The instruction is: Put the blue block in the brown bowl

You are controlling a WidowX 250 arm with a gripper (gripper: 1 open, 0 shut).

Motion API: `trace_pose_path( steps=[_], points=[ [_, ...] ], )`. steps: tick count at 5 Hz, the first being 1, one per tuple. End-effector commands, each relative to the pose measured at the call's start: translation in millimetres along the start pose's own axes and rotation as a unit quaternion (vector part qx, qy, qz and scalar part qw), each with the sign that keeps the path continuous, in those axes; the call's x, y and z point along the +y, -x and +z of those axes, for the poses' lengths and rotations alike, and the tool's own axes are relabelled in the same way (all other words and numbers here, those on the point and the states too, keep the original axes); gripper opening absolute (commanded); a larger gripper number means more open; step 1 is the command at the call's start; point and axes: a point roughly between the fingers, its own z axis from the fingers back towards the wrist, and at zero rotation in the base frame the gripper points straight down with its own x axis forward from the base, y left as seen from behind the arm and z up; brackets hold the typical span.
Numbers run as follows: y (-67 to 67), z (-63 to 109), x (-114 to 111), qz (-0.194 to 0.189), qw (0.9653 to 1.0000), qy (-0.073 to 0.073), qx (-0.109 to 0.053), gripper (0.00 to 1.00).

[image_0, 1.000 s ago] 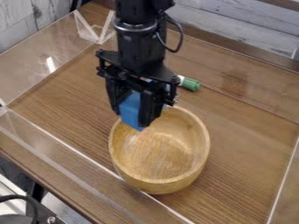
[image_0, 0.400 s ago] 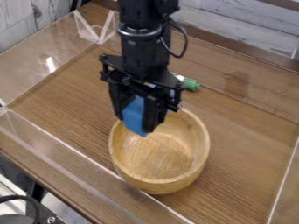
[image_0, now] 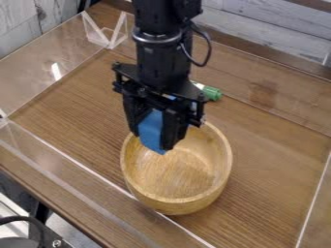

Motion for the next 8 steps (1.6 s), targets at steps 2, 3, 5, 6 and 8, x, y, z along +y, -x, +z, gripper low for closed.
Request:
trace_pose_path(
  steps=[2,3,5,6,8],
  points=[
    [-2.4,10.3,-6.0,-0.005,0.9995,0.004,-0.029,0.00],
    [-1.9,10.1,-7.7,-0.004,0.9995,0.006,-0.030,0.00],
    [-1.2,9.2,-11.1,-0.001,0.9994,0.011,-0.033,0.00],
    [-0.7,8.6,-12.6,0.001,0.9993,0.014,-0.035,0.00],
    [0.7,7.3,-15.3,0.003,0.9991,0.020,-0.037,0.00]
  ],
)
